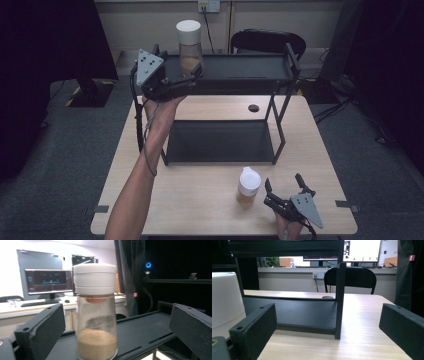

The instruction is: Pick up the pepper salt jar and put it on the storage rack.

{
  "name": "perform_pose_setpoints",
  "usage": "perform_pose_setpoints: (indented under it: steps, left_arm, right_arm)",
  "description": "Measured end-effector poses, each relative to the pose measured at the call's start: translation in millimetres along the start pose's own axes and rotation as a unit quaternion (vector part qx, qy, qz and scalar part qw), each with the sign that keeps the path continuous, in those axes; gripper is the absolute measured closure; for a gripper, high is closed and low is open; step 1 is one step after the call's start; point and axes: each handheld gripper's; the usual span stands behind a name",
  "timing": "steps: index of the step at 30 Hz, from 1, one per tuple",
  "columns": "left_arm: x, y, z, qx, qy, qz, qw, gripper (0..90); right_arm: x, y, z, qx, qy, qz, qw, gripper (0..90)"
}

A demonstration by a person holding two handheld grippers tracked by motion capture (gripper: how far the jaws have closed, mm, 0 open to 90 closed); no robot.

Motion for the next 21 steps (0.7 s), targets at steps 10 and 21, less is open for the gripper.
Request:
perform_pose_setpoints:
  steps: [10, 21]
  left_arm:
    - [9.0, -8.2, 24.7, 0.022, 0.008, -0.005, 0.9997, 0.0]
    - [13.6, -34.0, 53.6, 0.025, 0.012, 0.009, 0.9996, 0.2]
  right_arm:
    - [0.0, 0.0, 0.0, 0.0, 0.0, 0.0, 1.0, 0.1]
    - [0.0, 0.0, 0.0, 0.0, 0.0, 0.0, 1.0, 0.0]
Point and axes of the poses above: each handheld gripper's, and its own axes: z roughly backward along the jaws, y roughly out of its top, x roughly to its right, and after that the axes turned 1 degree about x, right-handed
